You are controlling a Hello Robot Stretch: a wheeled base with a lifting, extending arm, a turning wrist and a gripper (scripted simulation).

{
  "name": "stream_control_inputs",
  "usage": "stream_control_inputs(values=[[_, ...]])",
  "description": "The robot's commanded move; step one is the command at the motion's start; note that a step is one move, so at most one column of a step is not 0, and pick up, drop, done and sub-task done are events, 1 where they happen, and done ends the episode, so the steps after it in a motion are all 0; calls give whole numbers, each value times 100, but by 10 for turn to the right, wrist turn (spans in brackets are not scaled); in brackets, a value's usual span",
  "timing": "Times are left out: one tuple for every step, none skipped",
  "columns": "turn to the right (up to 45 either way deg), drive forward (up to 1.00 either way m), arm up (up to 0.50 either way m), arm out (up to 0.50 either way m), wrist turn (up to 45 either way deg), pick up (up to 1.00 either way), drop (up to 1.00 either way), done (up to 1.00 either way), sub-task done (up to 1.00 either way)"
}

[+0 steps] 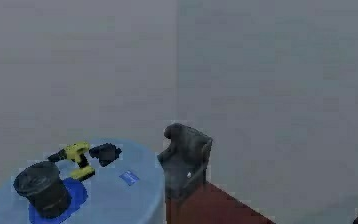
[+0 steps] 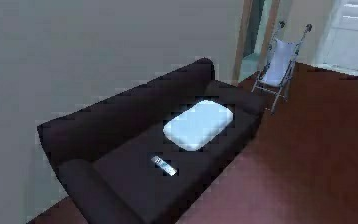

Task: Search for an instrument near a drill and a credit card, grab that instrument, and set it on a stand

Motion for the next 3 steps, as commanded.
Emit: stream_control_inputs(values=[[420, 0, 0, 0, 0, 0, 0, 0, 0], [0, 15, 0, 0, 0, 0, 0, 0, 0], [-450, 0, 0, 0, 0, 0, 0, 0, 0]])
